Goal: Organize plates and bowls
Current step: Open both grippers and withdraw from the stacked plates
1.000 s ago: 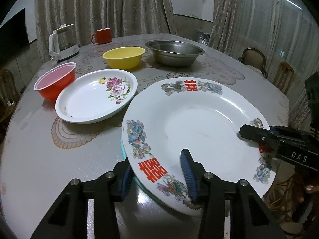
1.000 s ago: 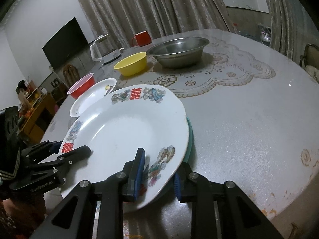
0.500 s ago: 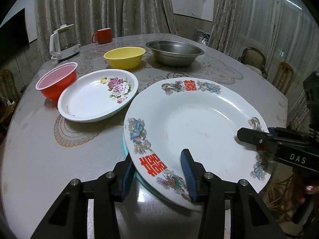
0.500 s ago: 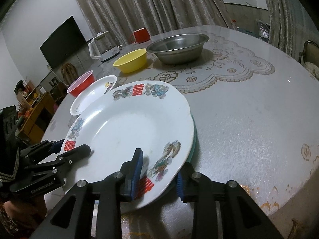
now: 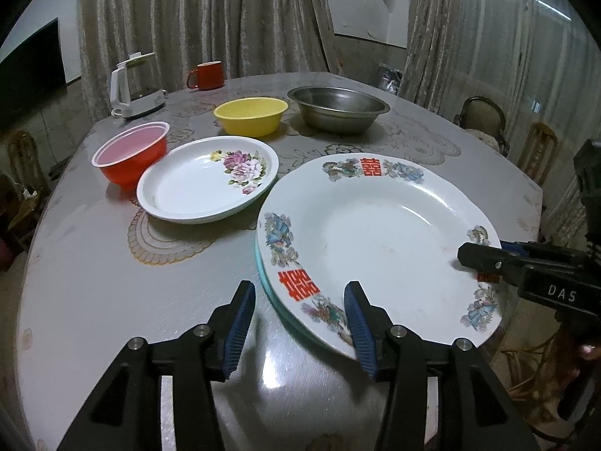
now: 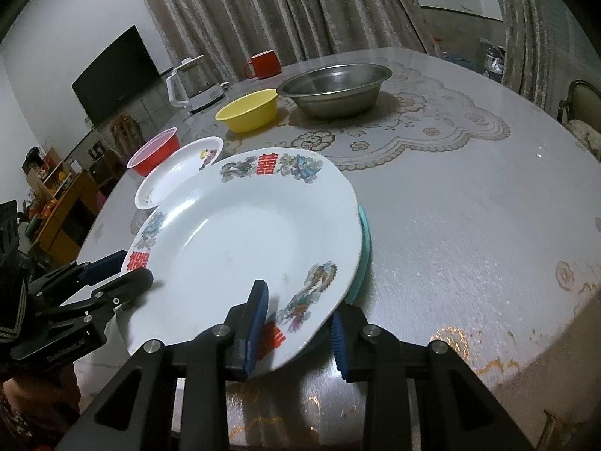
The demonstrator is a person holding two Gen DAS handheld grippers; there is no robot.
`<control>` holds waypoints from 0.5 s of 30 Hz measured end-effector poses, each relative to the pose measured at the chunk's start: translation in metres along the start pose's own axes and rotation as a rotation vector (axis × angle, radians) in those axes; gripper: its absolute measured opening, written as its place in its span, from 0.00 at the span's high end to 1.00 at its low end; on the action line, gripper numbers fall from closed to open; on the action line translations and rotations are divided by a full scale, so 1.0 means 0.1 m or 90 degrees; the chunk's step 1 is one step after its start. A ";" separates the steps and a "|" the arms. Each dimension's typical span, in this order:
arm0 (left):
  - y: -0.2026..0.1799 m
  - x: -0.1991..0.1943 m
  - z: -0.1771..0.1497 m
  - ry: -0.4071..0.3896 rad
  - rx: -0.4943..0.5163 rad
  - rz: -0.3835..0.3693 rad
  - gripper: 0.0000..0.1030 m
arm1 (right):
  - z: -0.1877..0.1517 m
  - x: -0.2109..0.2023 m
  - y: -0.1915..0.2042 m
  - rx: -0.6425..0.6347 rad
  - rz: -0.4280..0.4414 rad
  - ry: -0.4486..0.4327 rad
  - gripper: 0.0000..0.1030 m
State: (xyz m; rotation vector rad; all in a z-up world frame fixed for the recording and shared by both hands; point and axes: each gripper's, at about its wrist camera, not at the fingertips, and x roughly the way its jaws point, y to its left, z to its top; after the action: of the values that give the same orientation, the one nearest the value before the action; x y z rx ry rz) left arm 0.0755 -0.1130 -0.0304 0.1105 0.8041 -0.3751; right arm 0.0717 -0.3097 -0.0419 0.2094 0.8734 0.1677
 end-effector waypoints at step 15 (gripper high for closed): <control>0.17 -0.17 -0.09 -0.008 -0.035 0.018 0.31 | 0.06 -0.32 -0.04 -0.001 -0.063 -0.054 0.66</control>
State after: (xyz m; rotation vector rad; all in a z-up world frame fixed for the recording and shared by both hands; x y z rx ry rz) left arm 0.0651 -0.0901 -0.0250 0.0676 0.7992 -0.3260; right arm 0.0560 -0.3215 -0.0154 0.1703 0.7969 0.0658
